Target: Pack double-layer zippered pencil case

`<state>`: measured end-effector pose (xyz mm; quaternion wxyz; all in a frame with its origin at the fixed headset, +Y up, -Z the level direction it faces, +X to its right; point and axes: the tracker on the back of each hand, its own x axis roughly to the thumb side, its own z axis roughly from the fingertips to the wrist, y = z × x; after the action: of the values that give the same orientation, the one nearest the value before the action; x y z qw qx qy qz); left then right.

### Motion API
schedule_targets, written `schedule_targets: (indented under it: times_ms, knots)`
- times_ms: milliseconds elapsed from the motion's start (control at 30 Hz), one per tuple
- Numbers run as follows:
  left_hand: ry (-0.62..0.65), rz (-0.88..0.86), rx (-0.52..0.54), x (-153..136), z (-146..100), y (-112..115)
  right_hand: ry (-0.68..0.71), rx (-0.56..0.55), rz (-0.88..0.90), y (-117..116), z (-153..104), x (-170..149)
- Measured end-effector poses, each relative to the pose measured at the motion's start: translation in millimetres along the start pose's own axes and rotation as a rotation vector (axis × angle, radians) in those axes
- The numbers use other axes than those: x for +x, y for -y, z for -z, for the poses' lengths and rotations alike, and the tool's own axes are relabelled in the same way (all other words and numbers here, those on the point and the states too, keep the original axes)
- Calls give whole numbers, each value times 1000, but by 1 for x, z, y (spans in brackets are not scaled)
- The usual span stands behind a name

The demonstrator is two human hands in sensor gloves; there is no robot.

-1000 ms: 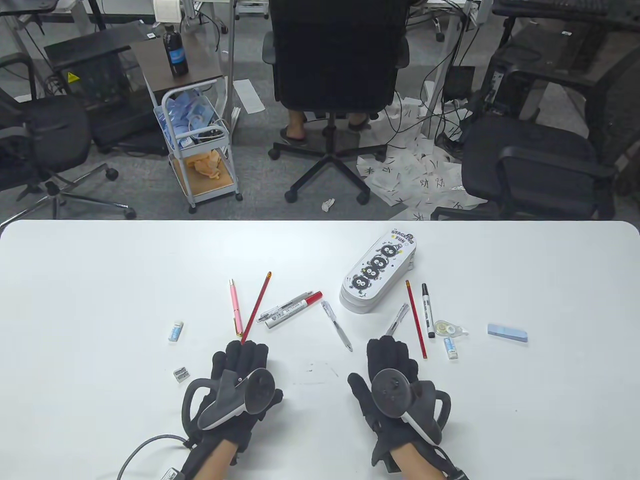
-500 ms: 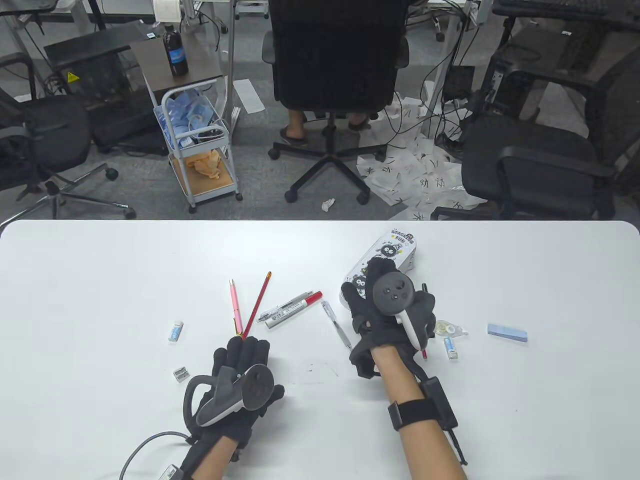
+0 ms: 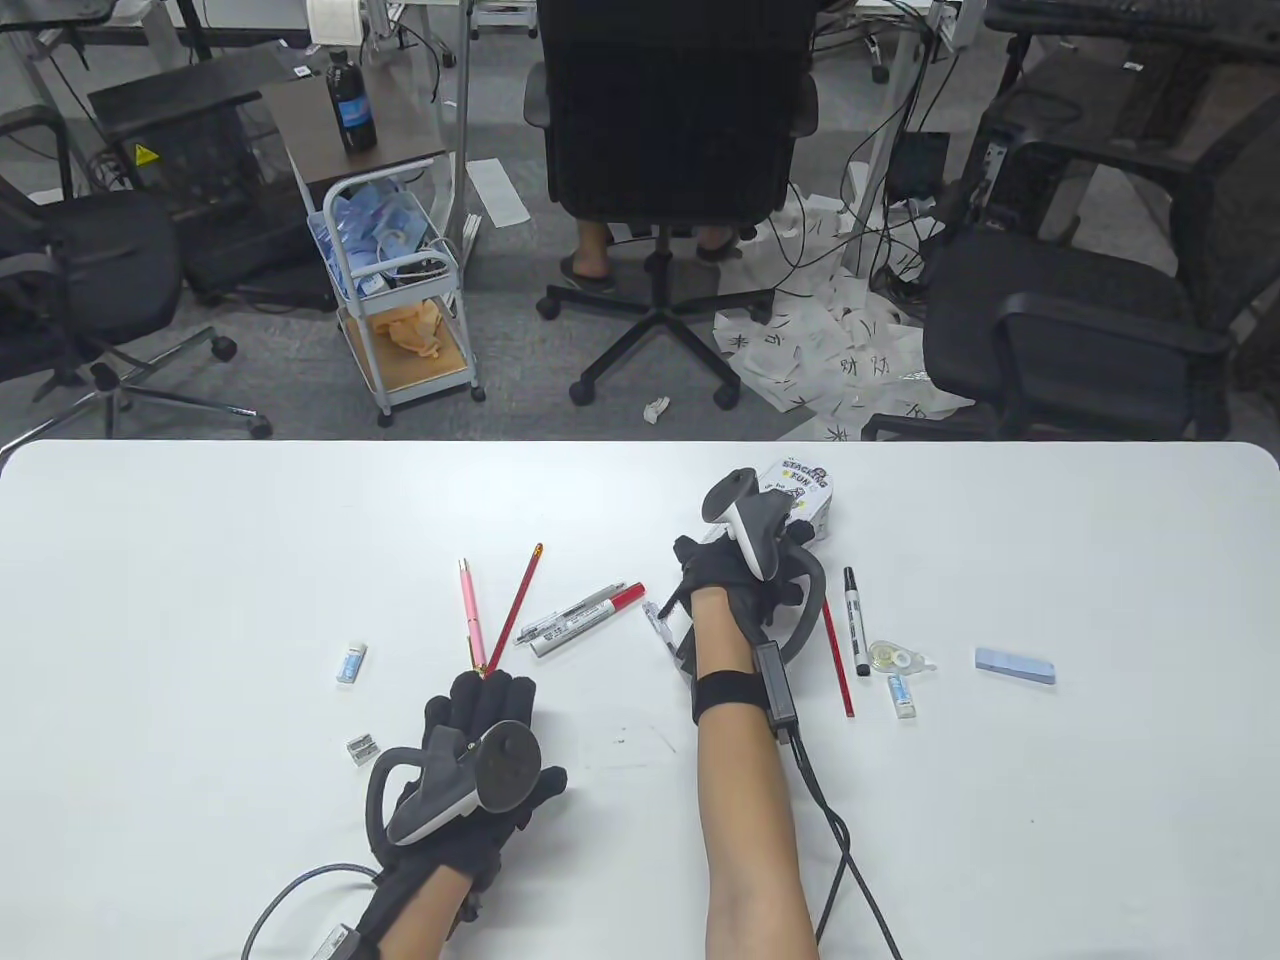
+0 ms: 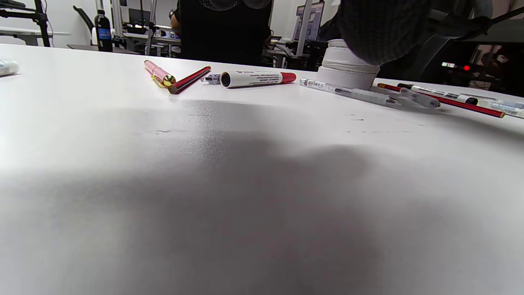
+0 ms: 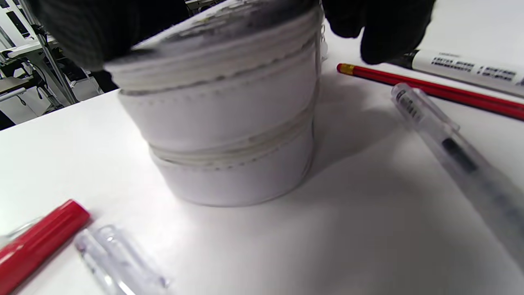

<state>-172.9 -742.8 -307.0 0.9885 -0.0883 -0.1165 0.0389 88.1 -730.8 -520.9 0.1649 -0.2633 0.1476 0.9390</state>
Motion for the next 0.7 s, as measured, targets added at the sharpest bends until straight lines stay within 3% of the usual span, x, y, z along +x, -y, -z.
schedule_targets:
  times_ms: [167,367,500,700]
  knots:
    - [4,12,-17,1,1,2,-2,-60,-11,7,-4,0]
    - [-1,8,-11,-1,-2,0,-18,4,-18,2,-1,2]
    - [-3,10,-29,-2,-1,2,-12,-35,-67,-3,-3,5]
    - [7,-6,-25,0,0,3,60,-93,0,14,-11,-2]
